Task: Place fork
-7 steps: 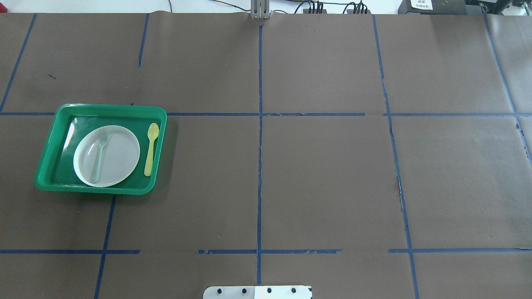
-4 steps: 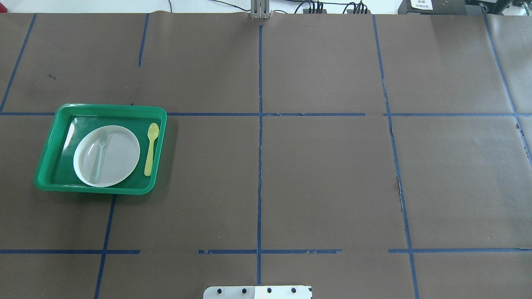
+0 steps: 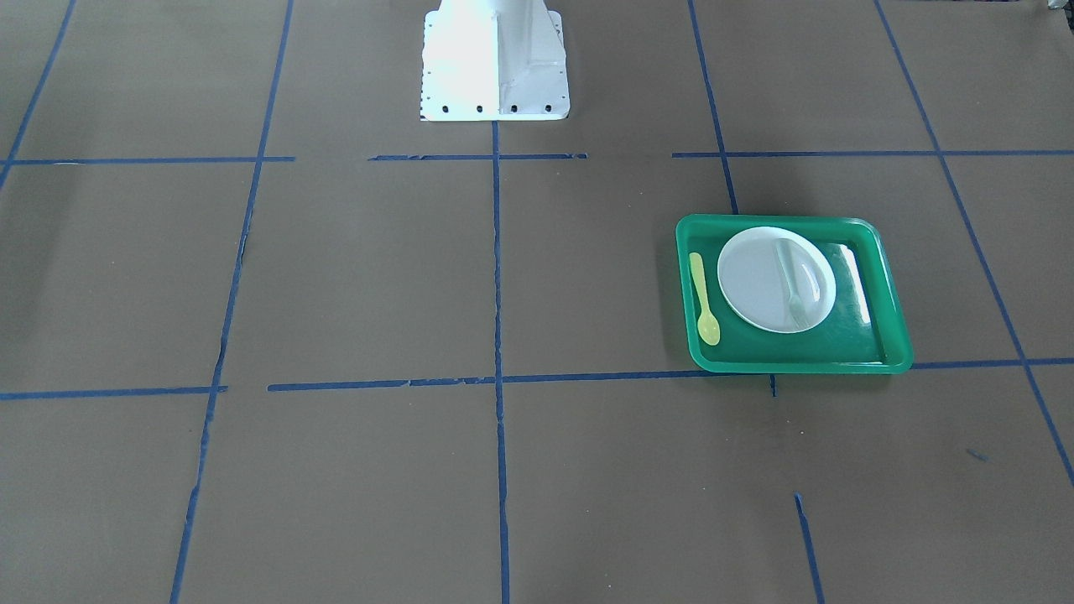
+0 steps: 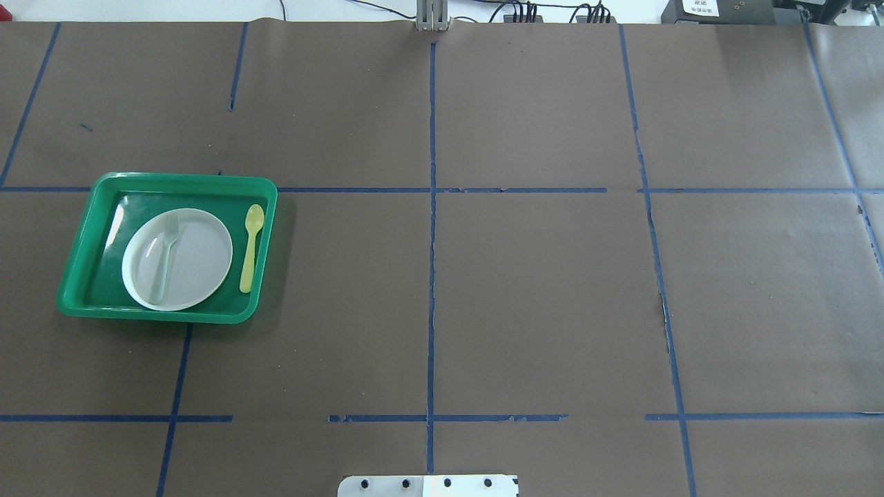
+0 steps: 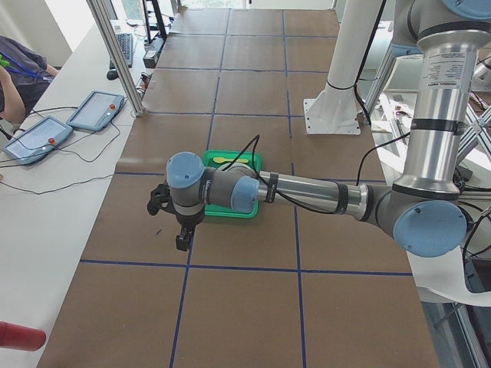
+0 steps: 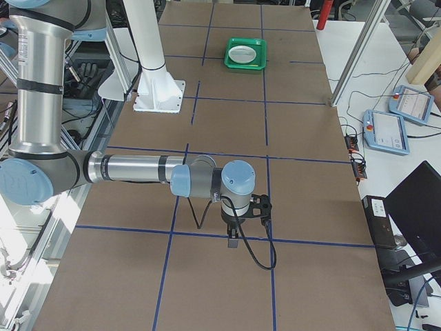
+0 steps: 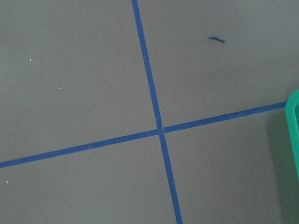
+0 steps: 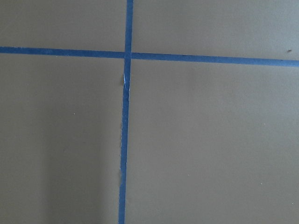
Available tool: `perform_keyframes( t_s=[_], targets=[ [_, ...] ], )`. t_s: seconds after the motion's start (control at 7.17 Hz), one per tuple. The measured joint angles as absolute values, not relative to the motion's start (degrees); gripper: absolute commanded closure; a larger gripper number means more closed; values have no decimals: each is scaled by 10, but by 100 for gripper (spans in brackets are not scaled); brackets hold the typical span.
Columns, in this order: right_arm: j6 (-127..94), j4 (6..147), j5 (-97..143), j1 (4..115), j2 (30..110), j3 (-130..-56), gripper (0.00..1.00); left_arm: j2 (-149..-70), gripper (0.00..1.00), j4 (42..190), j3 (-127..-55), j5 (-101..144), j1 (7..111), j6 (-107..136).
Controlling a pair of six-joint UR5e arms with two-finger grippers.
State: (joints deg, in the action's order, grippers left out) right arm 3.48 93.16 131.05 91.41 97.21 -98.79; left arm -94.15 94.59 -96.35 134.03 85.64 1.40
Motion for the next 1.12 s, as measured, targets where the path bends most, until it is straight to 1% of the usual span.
perform_keyframes(
  t_s=[0.28,0.42,0.7,1.12],
  targets=[
    [35,932,1310,914,972,-988,0,-945,0,949,-1029,1339,763,155],
    [35,932,1310,914,972,-988,0,-956,0,949,-1048,1339,715,233],
    [35,932,1310,914,972,-988,0,-985,0,967,-1051,1338,639,346],
    [35,932,1310,914,972,-988,0,-994,0,1044,-1023,1302,554,421]
  ],
)
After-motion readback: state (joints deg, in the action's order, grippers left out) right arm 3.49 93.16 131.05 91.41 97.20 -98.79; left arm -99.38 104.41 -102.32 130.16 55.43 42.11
